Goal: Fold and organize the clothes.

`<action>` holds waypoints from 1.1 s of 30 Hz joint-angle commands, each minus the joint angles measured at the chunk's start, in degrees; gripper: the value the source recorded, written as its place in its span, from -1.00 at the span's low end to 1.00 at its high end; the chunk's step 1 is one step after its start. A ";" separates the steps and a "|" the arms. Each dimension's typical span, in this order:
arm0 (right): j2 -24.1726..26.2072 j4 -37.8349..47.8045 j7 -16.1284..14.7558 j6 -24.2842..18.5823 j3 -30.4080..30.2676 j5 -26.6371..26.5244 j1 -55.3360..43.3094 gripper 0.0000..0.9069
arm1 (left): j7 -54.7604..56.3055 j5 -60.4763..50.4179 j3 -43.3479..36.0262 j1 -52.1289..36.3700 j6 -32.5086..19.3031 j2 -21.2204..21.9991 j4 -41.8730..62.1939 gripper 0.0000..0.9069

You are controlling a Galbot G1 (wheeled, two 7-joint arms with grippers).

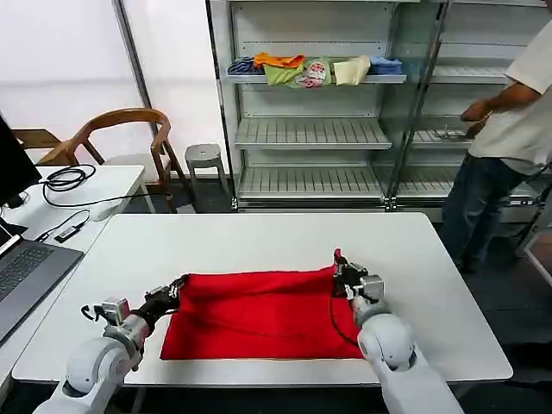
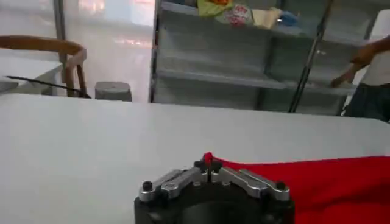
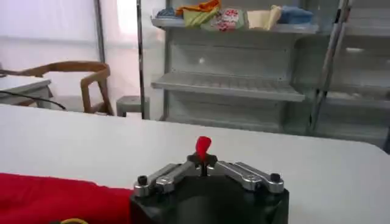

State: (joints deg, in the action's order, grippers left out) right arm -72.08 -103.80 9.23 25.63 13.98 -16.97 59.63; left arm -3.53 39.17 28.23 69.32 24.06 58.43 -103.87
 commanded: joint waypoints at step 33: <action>0.77 -1.36 -0.76 -0.91 0.89 1.34 5.86 -1.00 | -0.42 -2.50 3.39 10.96 3.07 0.20 -6.97 -0.93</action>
State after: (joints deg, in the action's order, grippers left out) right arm -71.33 -105.40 8.52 24.86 15.07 -15.78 65.15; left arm -4.32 38.08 31.39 77.21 25.55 58.60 -108.55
